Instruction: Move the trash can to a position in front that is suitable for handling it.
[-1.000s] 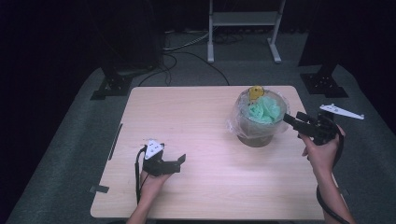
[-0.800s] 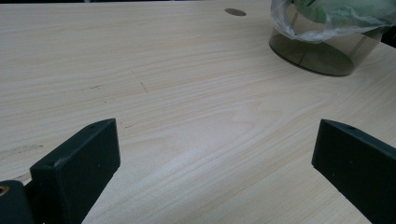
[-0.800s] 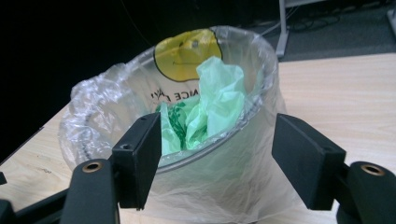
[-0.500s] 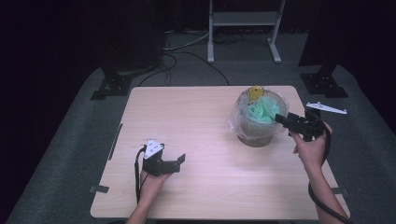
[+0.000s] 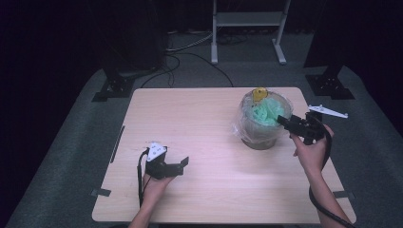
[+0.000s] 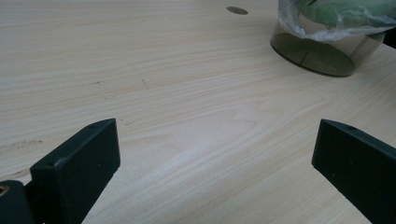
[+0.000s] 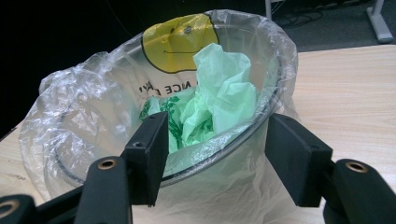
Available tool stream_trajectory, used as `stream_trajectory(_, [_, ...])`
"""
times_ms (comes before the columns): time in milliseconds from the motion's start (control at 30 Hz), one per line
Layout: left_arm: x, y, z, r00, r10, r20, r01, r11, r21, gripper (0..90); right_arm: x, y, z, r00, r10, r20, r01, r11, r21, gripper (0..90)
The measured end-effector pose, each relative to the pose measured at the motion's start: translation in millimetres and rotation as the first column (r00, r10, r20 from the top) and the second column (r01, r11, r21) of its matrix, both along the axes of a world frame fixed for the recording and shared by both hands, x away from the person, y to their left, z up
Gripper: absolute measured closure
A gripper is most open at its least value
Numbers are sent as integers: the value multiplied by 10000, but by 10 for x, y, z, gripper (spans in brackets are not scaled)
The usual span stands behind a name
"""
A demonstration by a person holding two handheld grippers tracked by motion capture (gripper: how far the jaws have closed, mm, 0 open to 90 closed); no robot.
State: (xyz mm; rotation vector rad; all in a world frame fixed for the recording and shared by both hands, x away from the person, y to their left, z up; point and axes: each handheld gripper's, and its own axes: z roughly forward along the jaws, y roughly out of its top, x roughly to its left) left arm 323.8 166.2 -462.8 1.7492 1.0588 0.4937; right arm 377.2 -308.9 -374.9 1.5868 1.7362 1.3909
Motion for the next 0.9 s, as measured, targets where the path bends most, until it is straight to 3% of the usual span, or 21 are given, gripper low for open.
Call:
stream_trajectory(500, [-6,4,4,10000,57,40,-57,10000,24,0,-19,274,4,9992,410,-17,-410,9991,-56,396])
stream_trajectory(900, [-3,20,1,10000,91,-17,-91,10000,-28,0,-65,644,25,9930,1177,-87,-1179,9926,-273,396])
